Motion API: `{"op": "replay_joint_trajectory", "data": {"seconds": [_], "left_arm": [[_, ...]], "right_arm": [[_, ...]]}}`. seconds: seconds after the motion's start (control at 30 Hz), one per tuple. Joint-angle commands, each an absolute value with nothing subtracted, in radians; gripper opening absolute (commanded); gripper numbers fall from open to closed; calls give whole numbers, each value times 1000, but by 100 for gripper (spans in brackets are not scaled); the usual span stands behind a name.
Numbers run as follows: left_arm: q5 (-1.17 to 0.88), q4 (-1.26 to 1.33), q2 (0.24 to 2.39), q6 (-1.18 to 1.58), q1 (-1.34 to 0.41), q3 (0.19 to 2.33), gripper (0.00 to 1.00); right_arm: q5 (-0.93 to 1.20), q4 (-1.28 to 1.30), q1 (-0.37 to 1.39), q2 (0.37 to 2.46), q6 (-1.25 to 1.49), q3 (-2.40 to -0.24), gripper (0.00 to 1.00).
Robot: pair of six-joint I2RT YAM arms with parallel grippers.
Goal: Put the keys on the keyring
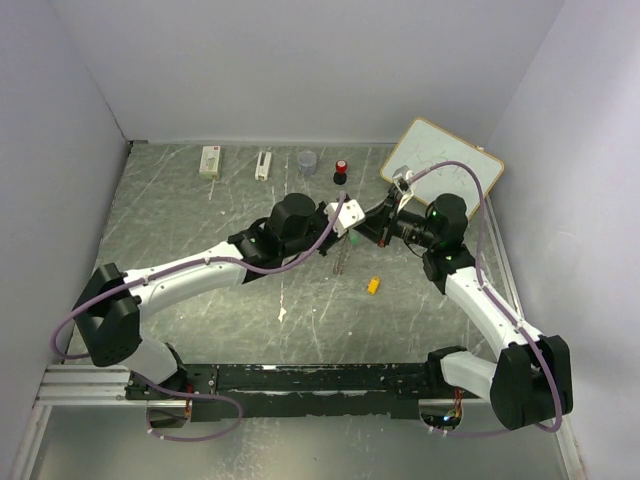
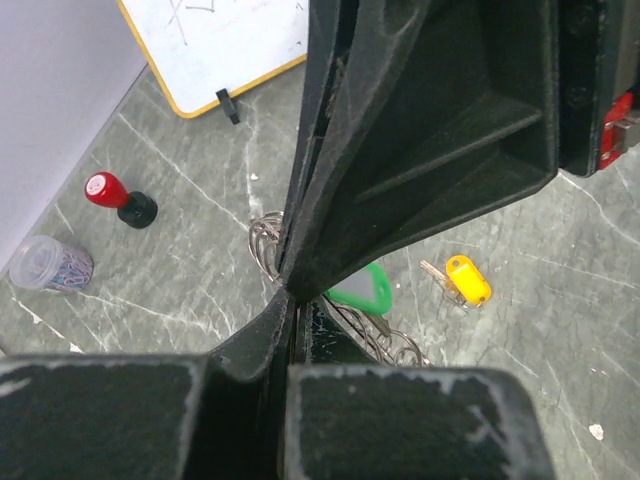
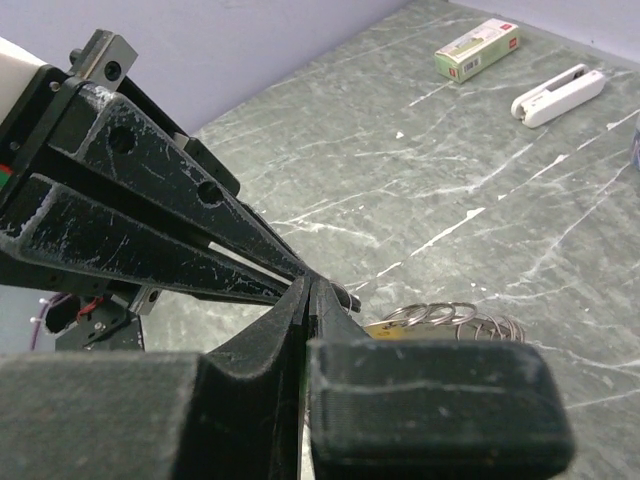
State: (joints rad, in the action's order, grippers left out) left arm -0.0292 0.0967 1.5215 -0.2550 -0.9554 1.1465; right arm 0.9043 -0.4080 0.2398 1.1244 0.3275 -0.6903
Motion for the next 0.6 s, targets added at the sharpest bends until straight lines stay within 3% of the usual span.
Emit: {"op": "replay_joint_trajectory", "data": {"seconds": [0.0, 0.57], "left_arm": [[-10, 101, 1531, -282, -973, 1230, 7], [45, -32, 1598, -275, -976, 1327, 7]], "right_arm": [[968, -390, 282, 1120, 348, -687, 0], [932, -435, 282, 1117, 405, -687, 0]]}}
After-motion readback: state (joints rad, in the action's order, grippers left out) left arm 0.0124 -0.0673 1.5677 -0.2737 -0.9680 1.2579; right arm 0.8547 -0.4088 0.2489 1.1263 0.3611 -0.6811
